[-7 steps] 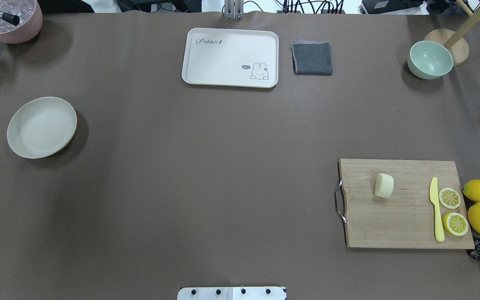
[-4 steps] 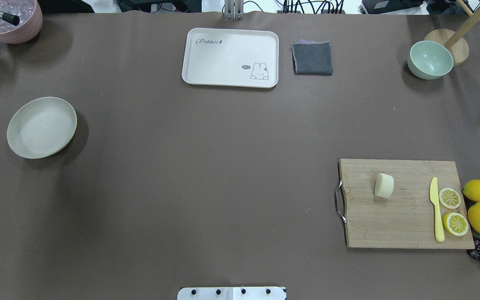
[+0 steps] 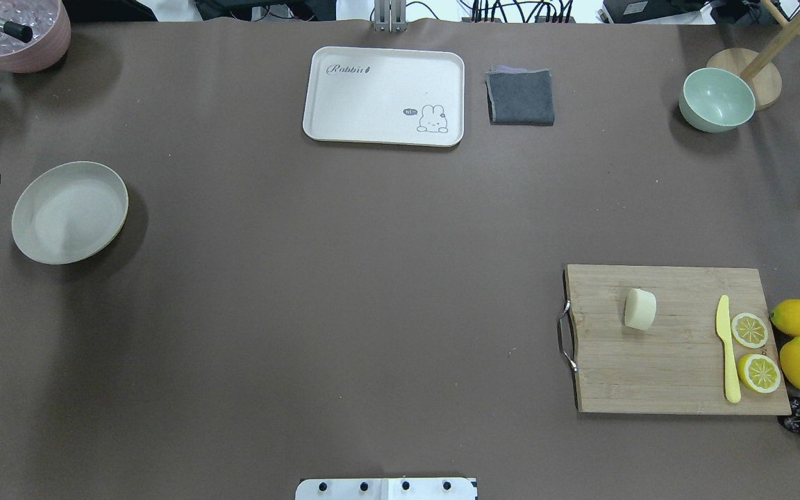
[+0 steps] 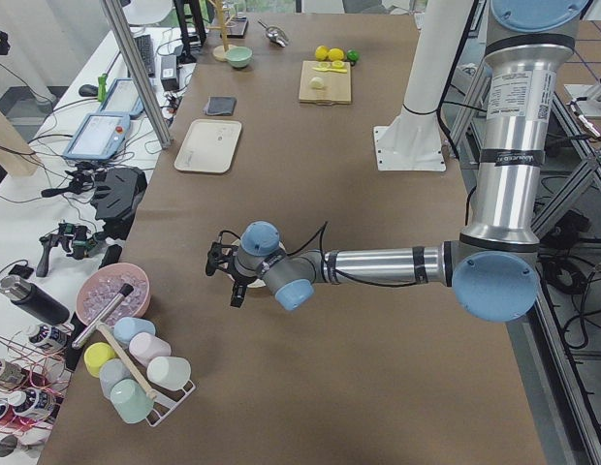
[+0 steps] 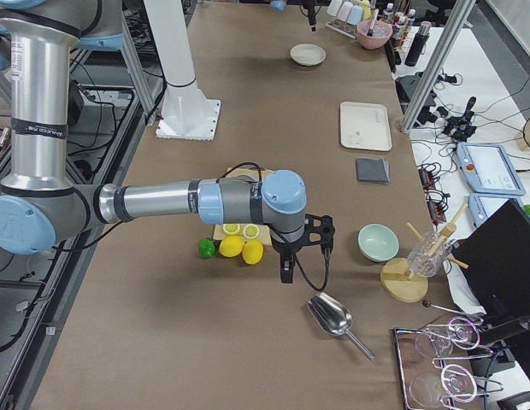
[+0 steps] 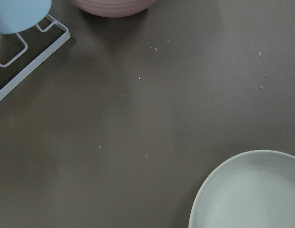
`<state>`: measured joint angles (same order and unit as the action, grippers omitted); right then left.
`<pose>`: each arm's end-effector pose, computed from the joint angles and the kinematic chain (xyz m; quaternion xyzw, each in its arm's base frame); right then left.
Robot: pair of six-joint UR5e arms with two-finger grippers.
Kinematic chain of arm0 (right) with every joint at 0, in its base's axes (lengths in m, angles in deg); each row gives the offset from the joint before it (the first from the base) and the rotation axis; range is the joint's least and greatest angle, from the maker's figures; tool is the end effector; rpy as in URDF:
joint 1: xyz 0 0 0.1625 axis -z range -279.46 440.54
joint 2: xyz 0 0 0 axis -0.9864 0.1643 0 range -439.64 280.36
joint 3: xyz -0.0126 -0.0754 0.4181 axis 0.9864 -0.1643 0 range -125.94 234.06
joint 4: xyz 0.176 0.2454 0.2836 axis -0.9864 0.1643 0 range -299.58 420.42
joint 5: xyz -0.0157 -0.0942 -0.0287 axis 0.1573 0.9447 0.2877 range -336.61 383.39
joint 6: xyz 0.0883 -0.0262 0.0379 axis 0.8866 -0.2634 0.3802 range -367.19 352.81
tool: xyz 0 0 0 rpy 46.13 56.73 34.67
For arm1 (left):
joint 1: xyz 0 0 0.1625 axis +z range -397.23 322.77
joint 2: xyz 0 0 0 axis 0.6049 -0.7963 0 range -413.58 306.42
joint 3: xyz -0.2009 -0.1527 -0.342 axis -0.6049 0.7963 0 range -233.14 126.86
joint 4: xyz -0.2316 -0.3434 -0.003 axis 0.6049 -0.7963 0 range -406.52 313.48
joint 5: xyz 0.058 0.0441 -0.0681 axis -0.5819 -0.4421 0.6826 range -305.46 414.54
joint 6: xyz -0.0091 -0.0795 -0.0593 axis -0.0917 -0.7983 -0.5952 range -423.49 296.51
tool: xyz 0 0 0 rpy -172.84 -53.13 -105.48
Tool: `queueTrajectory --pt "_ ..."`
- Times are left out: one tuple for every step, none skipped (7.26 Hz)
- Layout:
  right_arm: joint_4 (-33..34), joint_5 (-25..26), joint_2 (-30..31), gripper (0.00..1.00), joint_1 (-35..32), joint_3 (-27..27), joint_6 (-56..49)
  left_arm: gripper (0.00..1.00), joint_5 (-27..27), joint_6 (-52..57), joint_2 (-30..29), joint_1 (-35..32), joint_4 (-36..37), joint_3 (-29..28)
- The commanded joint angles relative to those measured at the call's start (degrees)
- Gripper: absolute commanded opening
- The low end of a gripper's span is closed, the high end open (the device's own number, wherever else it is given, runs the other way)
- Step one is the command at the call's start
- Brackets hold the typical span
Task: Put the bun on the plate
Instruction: 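Reach the left gripper to the cream plate and grip its rim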
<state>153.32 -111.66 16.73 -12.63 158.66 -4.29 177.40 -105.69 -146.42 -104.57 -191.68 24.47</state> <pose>0.0874 -0.4427 0.5895 0.0438 -0.3825 0.0311 0.9224 0.1337 -0.5264 0.6392 0.1740 0.4194 -0.0420 0.8900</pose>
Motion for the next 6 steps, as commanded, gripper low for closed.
queueTrajectory --pt "0.0 0.0 -0.2 1.00 0.3 0.0 0.0 0.98 -2.1 -1.4 -0.1 2.9 -4.5 -2.6" --pt "0.0 0.0 -0.6 1.00 0.9 -0.1 0.0 0.97 -2.8 -1.4 -0.1 4.8 -5.0 -2.8" --pt "0.0 0.0 -0.8 1.00 1.2 -0.2 0.0 0.91 -2.8 -1.4 -0.3 4.9 -5.1 -2.8" --pt "0.0 0.1 -1.0 1.00 1.2 -0.2 0.0 0.85 -2.8 -1.4 -0.3 5.0 -5.1 -2.8" --pt "0.0 0.1 -1.2 1.00 1.2 -0.3 -0.1 0.78 -2.8 -1.3 -0.2 5.8 -5.1 -2.9" --pt "0.0 0.1 -1.3 1.00 1.2 -0.2 0.0 0.69 -2.8 -1.3 -0.2 6.5 -5.2 -3.0"
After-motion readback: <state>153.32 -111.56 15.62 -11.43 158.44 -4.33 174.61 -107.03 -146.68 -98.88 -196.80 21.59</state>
